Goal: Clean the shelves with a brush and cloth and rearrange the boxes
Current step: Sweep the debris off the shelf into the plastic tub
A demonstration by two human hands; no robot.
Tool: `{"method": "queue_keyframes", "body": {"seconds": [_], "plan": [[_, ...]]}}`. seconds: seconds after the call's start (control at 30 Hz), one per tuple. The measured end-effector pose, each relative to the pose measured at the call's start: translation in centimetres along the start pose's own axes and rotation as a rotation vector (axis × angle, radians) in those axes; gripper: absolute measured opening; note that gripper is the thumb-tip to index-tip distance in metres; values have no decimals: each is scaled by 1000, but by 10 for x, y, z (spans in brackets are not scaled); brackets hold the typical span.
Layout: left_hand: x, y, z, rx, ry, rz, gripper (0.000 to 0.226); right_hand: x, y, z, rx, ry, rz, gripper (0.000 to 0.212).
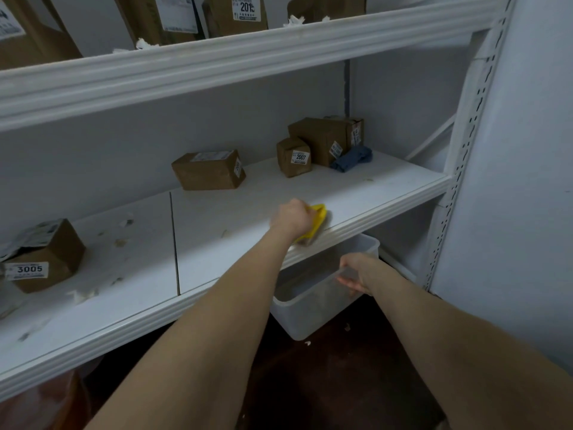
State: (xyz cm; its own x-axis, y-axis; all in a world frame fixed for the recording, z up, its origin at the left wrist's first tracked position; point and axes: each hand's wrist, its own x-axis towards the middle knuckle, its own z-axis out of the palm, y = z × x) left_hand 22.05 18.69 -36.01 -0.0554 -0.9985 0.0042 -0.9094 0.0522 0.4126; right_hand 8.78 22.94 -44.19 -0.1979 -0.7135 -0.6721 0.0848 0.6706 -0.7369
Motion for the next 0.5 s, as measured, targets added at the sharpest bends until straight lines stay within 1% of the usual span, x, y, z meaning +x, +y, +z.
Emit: {"method": "queue_keyframes", "body": {"seconds": [0.03,0.07,0.13,0.2,0.27,0.33,0.37,0.43,0.5], "plan": [[0,11,4,-12,-26,58,38,0,1,1,39,-18,-17,37],[0,20,7,-18,-45,102,39,0,2,0,69,-32,-26,35],[2,28,10,-22,-24,134,39,2,2,-4,81,-30,-24,40],[7,24,8,-18,46,83,38,6,0,-14,49,-11,4,48],[12,12,4,26,100,-13,38,8,-4,-23,8,-3,40,54],[14,3,4,71,109,-87,38,11,-9,-28,-9,-7,45,55],[13,4,6,71,106,-94,38,12,-10,-29,-14,-9,39,53],[13,16,12,29,72,-40,38,17,-8,-30,5,11,10,50],[16,37,19,-24,6,61,39,22,-6,-30,55,22,-29,46]]}}
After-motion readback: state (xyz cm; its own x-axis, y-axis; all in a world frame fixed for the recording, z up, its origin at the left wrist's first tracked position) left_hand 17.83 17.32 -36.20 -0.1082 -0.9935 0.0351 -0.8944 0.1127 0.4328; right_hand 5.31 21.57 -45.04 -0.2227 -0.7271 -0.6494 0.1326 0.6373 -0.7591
